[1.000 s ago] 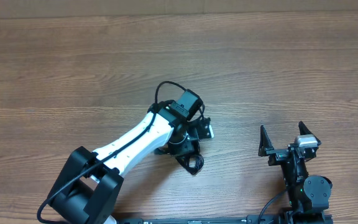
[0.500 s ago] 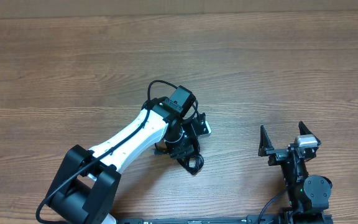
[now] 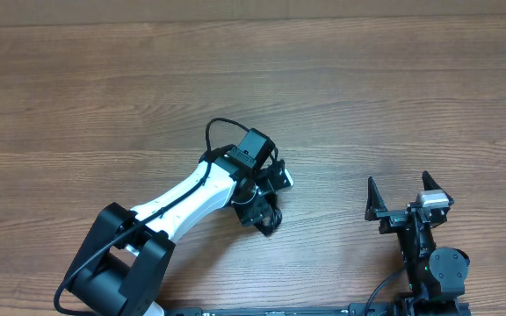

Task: Untangle cables
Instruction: 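Lower the left gripper onto the cable loops and close on them, then lift the gripped cable bundle with the left gripper and raise it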

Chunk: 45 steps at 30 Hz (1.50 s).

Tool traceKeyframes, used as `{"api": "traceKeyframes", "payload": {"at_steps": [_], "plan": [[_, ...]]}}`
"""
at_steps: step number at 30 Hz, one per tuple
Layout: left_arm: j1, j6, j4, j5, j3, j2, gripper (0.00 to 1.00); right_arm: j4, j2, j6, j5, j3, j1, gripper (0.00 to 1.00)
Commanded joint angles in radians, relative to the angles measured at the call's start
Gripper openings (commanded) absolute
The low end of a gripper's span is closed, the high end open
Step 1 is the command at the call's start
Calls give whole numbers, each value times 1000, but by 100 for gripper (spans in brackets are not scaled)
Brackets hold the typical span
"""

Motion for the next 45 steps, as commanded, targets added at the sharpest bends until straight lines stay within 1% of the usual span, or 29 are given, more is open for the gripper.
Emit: {"api": "traceKeyframes", "payload": {"at_steps": [1,3,9,13,15,17,19,22,26,30,32,33,35,37,39,43,44,45], "plan": [[0,-64,12,-53,-3,0,81,6,-10,3,13,-10,-2,100],[0,-74,10,-53,-3,0,80,6,-10,3,13,-10,-2,100],[0,-83,3,-53,-4,0,82,6,-10,3,13,-10,-2,100],[0,-98,3,-40,-17,0,80,6,-10,3,13,-10,-2,100],[-1,-98,4,48,-36,0,78,6,-10,3,13,-10,-2,100],[-1,-97,5,103,-45,0,78,6,-10,3,13,-10,-2,100],[-2,-94,5,131,-51,0,77,6,-10,3,13,-10,-2,100],[-2,-51,6,185,-52,0,76,6,-10,3,13,-10,-2,100],[-2,-52,14,188,-52,0,75,6,-10,3,13,-10,-2,100],[-2,-52,36,208,-53,2,66,6,-10,3,13,-10,-2,100],[-2,-52,41,203,-53,3,65,6,-10,3,13,-10,-2,100],[-2,-52,44,189,-53,4,64,6,-10,3,13,-10,-2,100],[-2,-64,52,146,-53,4,60,6,-10,3,13,-10,-2,100],[-2,-79,59,120,-53,4,58,6,-10,3,13,-10,-2,100],[-2,-79,63,121,-53,4,59,6,-10,3,13,-10,-2,100],[-2,-79,52,124,-52,3,55,6,-10,3,13,-10,-2,100],[-2,-77,34,122,-46,2,48,6,-10,3,13,-10,-2,100],[-2,-58,3,120,-32,1,36,6,-10,3,13,-10,-2,100]]}}
